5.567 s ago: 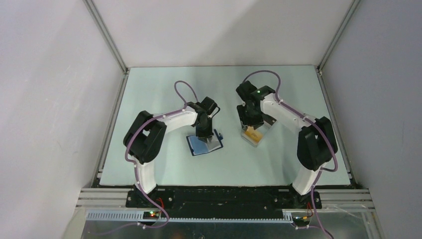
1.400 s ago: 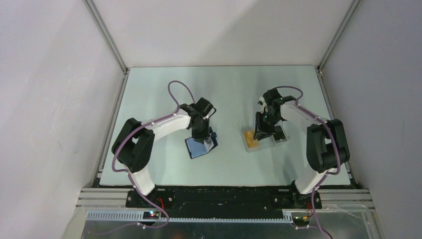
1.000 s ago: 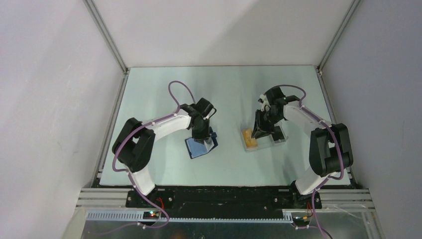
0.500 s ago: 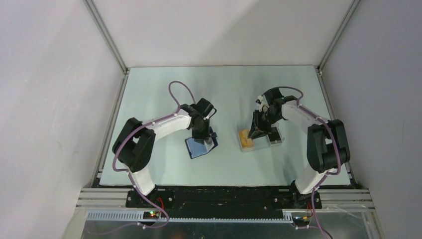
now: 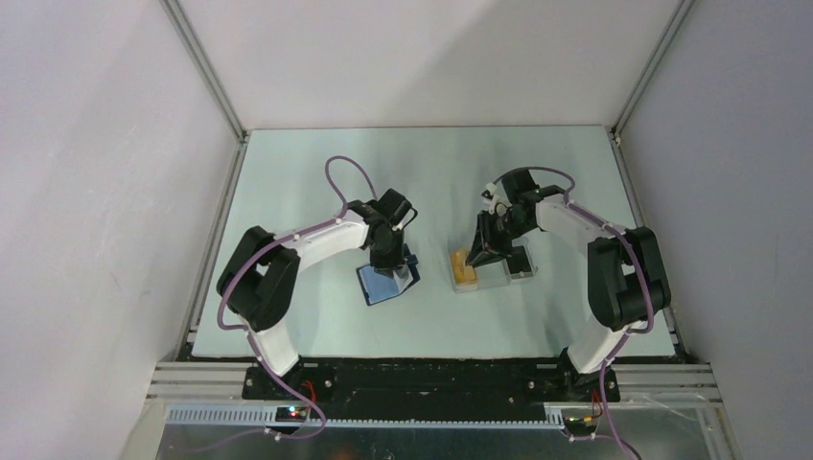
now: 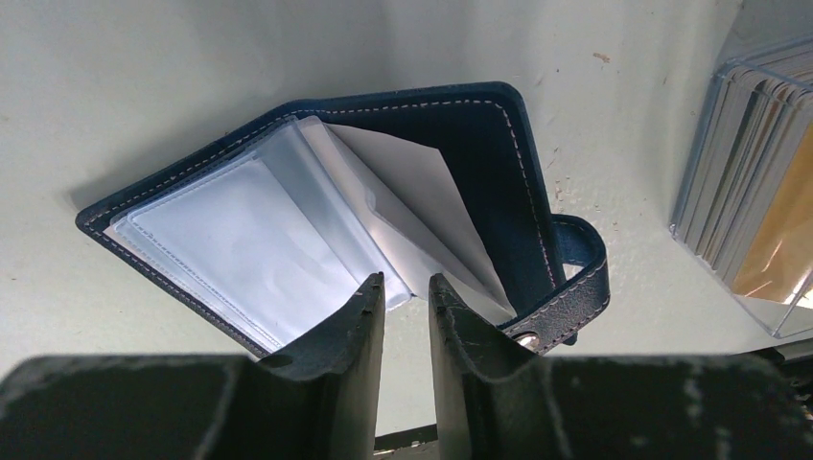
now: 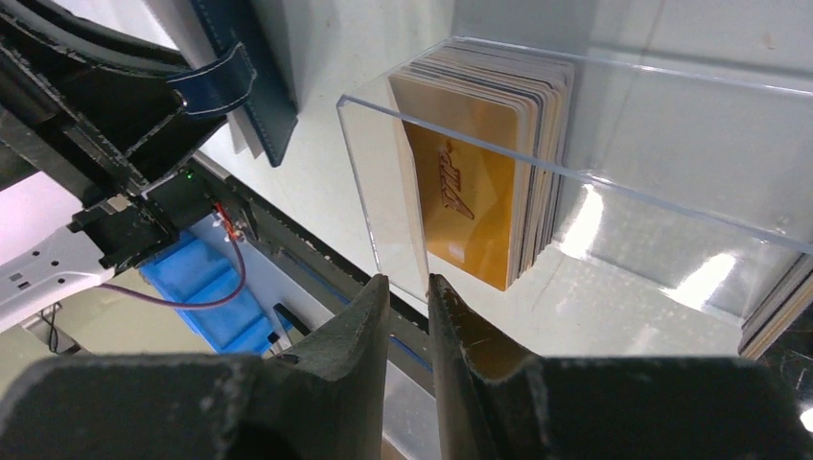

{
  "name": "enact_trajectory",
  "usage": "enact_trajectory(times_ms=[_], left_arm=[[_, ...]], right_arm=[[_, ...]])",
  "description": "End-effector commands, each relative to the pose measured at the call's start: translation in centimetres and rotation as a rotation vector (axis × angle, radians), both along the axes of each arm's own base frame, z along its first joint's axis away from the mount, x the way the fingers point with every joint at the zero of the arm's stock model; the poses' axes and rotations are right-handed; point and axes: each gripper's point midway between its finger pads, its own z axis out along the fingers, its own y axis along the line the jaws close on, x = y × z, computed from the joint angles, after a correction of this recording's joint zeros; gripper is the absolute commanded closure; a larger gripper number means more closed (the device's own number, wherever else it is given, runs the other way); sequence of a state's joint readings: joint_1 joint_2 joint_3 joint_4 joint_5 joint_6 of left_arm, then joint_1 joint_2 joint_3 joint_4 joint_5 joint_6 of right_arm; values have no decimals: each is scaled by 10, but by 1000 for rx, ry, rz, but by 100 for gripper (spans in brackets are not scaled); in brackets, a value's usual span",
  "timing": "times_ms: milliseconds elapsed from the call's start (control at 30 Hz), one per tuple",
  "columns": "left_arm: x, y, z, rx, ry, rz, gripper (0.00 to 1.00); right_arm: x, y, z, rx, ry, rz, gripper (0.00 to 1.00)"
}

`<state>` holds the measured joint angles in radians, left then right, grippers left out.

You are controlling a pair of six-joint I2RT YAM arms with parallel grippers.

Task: Put the credit cards into the card holder
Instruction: Pick up the credit card from the storage box.

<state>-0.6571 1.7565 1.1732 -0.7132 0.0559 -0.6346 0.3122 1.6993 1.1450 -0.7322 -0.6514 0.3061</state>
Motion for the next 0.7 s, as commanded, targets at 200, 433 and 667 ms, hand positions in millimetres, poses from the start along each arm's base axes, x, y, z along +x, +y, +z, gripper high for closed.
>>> enact_trajectory(times_ms=[200, 433, 667], left_arm=[[-4, 2, -5, 13, 2, -30, 71], [-4, 2, -5, 13, 1, -32, 71], [-4, 2, -5, 14, 1, -32, 71]], right_arm=[[1, 30, 20, 125, -17, 39, 75], [-2, 44, 18, 151, -5, 62, 75], [3, 37, 3, 18, -36, 64, 75]])
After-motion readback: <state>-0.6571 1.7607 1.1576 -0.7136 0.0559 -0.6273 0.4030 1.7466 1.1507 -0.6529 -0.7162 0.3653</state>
